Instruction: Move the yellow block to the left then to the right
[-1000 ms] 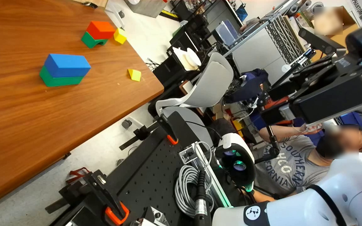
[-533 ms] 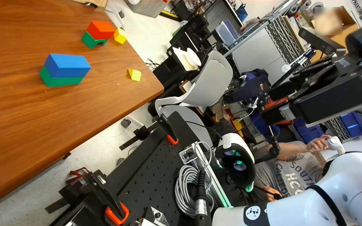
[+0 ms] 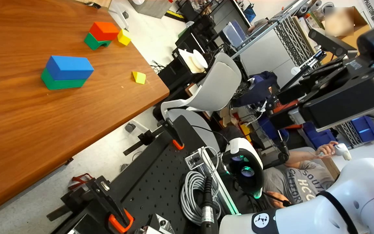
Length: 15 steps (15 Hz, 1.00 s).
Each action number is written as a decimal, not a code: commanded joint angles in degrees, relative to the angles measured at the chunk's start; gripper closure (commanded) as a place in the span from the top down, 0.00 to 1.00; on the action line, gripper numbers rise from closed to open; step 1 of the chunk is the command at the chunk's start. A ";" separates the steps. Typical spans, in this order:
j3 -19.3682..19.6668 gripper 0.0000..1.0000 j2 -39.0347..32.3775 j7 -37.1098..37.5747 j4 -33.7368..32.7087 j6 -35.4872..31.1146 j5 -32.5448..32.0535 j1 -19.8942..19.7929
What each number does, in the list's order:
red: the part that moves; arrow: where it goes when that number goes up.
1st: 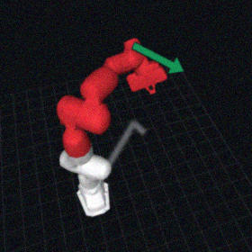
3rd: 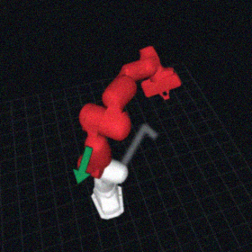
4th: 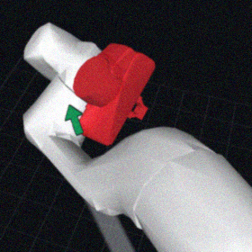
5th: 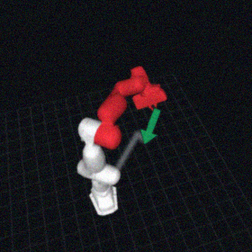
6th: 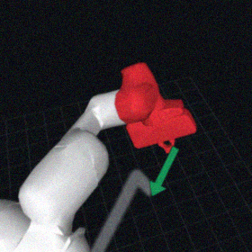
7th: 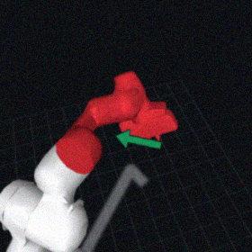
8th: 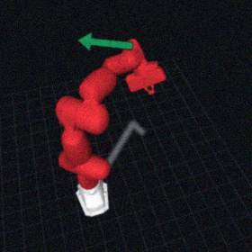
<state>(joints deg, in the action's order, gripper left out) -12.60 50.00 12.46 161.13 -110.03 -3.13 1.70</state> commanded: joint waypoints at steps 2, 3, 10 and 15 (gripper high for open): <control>0.67 1.00 -0.15 0.50 -0.10 0.14 -0.54 0.74; 1.45 1.00 -1.39 2.13 -0.57 0.57 1.79 0.41; 4.81 1.00 -10.35 4.88 -0.27 -8.04 0.72 -3.88; 7.78 1.00 -22.61 3.20 -0.17 -22.37 -0.77 -7.17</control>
<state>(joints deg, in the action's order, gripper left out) -6.63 35.16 16.57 161.02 -124.91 -2.81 -3.82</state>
